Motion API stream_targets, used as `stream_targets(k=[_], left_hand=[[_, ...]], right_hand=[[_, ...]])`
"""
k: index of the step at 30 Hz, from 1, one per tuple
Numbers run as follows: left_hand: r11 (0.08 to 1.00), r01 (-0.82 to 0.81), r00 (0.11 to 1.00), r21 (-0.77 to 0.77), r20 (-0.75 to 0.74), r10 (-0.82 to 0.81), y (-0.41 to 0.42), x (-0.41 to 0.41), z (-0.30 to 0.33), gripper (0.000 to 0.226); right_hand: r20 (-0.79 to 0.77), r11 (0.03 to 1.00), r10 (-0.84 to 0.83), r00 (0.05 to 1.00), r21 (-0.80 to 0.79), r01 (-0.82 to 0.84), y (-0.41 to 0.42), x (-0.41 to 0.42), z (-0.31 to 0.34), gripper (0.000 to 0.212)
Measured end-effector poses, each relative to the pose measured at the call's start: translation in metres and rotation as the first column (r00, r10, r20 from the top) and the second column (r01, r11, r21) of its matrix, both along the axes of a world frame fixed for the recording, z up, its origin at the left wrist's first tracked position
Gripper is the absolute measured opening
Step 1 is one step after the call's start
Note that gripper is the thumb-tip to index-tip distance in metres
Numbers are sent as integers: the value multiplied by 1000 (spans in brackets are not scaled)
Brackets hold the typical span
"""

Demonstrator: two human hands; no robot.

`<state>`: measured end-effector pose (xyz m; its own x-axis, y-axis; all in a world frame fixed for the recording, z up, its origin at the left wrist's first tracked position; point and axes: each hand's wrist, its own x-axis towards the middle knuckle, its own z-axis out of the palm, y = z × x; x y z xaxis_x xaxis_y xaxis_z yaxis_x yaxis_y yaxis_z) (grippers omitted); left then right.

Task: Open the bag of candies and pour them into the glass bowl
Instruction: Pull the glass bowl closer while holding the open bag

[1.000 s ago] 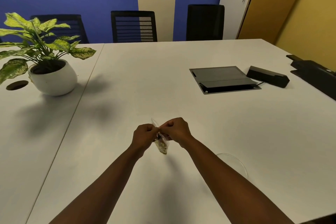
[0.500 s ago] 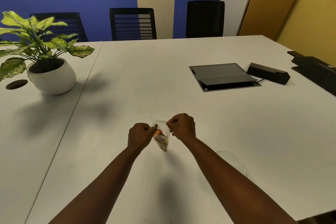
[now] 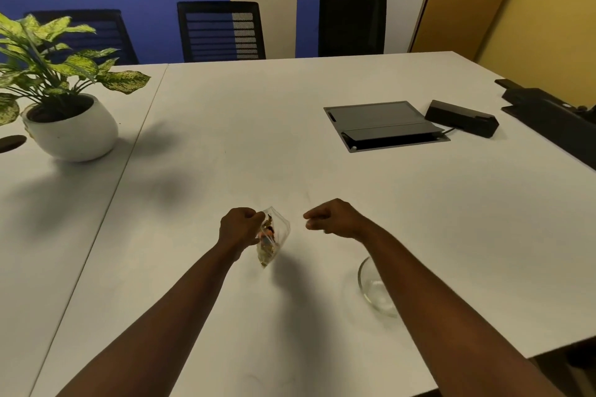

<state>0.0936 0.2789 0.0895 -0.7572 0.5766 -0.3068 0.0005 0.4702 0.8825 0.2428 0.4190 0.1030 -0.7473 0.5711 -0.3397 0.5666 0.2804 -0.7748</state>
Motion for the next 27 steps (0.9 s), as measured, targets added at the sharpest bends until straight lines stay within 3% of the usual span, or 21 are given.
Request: stream_targets(k=[2, 4, 7, 13, 17, 21, 27], left_hand=[[1000, -1, 1000, 0, 3, 1, -1, -1, -3, 9], [1000, 0, 1000, 2, 16, 0, -2, -1, -5, 10], [1000, -1, 999, -5, 34, 1, -3, 0, -9, 12], [1000, 0, 1000, -18, 31, 0, -6, -1, -15, 11], [1000, -5, 1000, -25, 19, 6, -9, -4, -16, 11], [999, -36, 999, -21, 15, 36, -15, -9, -14, 10], [996, -85, 996, -12, 22, 85, -26, -19, -8, 9]], right_hand=[[213, 990, 108, 971, 69, -125, 16, 18, -4, 43], [448, 970, 164, 879, 88, -226, 27, 35, -11, 51], [615, 977, 116, 780, 71, -201, 34, 62, -25, 53], [581, 977, -90, 809, 209, -42, 26, 85, -44, 27], [566, 994, -71, 821, 107, 13, 21, 79, -36, 16], [487, 992, -104, 867, -14, 127, 14, 66, -34, 19], [394, 988, -136, 909, -12, 153, 4, 34, -51, 19]])
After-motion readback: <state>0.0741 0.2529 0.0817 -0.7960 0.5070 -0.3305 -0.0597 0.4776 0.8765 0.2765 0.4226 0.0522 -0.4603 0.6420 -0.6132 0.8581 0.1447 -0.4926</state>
